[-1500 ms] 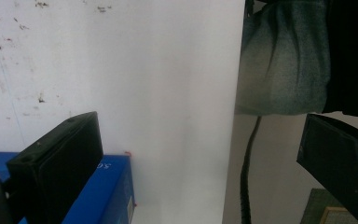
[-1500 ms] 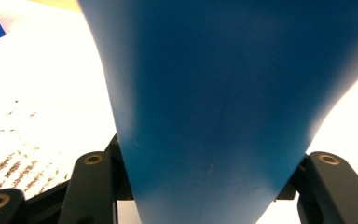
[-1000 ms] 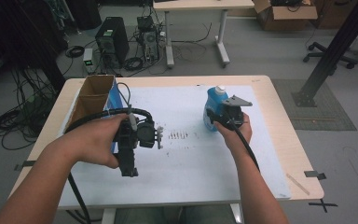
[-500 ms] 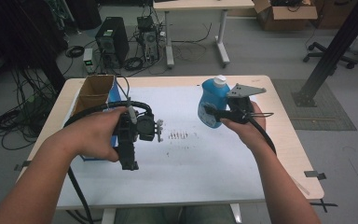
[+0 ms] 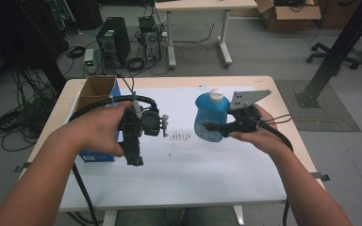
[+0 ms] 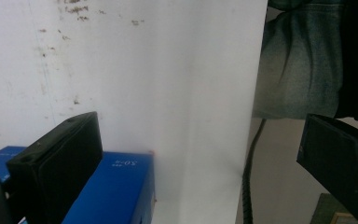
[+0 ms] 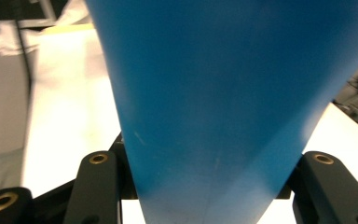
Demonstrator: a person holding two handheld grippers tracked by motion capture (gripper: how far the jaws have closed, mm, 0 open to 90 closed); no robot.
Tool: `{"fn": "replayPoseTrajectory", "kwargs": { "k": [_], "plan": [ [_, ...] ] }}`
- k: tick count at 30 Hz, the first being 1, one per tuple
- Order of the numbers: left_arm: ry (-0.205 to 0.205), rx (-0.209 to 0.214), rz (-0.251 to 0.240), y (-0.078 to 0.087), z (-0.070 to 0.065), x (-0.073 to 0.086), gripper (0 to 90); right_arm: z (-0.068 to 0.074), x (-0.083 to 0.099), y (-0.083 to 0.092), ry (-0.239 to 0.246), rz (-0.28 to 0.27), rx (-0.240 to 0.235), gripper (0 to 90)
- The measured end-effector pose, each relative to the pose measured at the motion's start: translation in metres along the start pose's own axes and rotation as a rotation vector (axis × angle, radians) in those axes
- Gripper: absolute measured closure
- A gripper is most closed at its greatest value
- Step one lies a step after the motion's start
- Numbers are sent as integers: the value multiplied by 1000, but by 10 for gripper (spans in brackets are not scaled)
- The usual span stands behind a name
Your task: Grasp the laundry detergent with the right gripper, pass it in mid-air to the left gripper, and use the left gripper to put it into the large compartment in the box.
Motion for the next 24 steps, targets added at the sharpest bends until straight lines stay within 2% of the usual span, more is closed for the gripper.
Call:
{"fn": "replayPoseTrajectory", "kwargs": {
  "k": [3,6,8,11,12,18,19,24],
  "plan": [
    [1,0,-9,2,1,-4,4,7,2,-3,42,23,-57,459],
    [2,-3,-3,3,2,-5,4,10,5,-4,49,30,-82,459],
    [-1,-5,-10,3,2,-8,4,13,10,-6,56,42,-124,459],
    [-3,-2,-12,3,3,-11,4,16,13,-7,61,44,-150,459],
    [-3,-2,-14,3,3,-13,4,19,16,-9,61,43,-172,458],
    [-7,5,-16,1,4,-17,4,26,23,-13,62,23,-200,458],
    [-9,5,-17,0,5,-18,3,29,26,-16,60,11,-219,459],
    [-16,10,-21,-1,5,-22,3,35,31,-23,56,-1,-253,458]
  ]
}}
Point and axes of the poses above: each handheld gripper's, and its own axes: y roughly backward along the jaws, x roughly out of its underside, z roughly to its left, the point moved 1 cm from there along -y, roughly forward along the jaws, and after that the axes turned 15 degrees about -z, right-handed, at the moved point
